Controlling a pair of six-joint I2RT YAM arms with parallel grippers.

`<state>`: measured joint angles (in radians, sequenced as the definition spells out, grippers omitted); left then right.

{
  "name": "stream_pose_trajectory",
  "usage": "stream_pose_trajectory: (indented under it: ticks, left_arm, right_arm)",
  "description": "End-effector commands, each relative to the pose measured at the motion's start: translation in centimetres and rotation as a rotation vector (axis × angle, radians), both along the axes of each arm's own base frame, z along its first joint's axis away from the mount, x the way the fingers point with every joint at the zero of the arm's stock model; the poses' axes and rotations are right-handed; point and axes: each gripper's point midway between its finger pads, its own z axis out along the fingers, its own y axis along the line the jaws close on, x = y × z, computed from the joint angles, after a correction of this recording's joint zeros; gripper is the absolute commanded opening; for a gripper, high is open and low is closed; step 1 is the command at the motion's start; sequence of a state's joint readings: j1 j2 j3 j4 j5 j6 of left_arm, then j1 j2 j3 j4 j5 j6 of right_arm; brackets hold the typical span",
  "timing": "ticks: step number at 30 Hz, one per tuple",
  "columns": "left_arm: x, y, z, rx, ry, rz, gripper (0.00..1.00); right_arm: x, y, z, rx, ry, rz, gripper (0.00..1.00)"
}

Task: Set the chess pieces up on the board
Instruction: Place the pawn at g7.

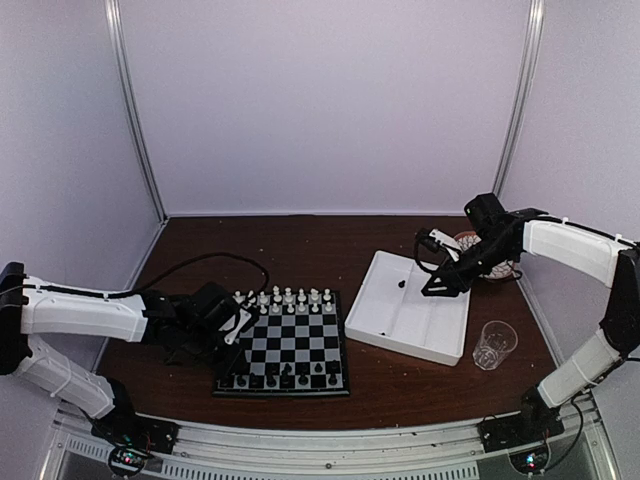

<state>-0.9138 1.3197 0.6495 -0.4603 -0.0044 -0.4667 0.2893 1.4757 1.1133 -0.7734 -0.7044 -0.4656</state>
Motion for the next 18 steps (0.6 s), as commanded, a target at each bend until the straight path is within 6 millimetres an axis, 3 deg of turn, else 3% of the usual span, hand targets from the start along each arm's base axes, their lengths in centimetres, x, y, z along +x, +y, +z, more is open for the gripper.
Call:
stream_pose_trajectory:
  ticks: [1,5,11,14,18]
  left_arm:
    - [0.1,-0.4,1.0,-0.023,-0.013,0.002,0.21]
    - [0.3,-0.9,2.2,-0.046,-0.026,-0.001,0.25]
    - [2.2,-2.1,8.1,-0.113,-0.153,-0.024,0.35]
    - [3.3,-2.9,10.9,-0.129,-0.224,-0.051,0.43]
    - [5.2,-3.6,13.7,-0.11,-0.303,-0.073,0.48]
  right_arm:
    - [-0.1,0.1,0.3,0.017,0.003,0.009,0.41]
    - [-0.1,0.1,0.5,0.02,0.001,0.011,0.41]
    - [0.6,0.2,1.1,-0.029,-0.008,0.052,0.42]
    - [2.3,0.0,1.0,-0.1,-0.017,0.038,0.41]
    - [4.0,0.4,-0.4,-0.196,0.021,0.041,0.38]
